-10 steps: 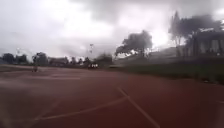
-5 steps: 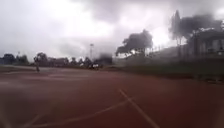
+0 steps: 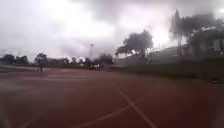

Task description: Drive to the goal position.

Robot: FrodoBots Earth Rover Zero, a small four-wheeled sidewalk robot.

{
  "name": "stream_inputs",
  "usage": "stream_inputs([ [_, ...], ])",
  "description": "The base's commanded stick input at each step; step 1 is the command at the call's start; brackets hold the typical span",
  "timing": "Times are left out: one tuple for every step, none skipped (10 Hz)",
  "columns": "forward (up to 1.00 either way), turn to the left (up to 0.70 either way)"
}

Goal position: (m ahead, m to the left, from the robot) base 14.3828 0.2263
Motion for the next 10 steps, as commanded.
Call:
stream_inputs([
  [0.50, 0.00],
  [0.50, 0.00],
  [0.50, 0.00],
  [0.50, 0.00],
  [0.50, 0.00],
  [0.50, 0.00],
  [0.50, 0.00],
  [0.50, 0.00],
  [0.50, 0.00],
  [0.50, 0.00],
])
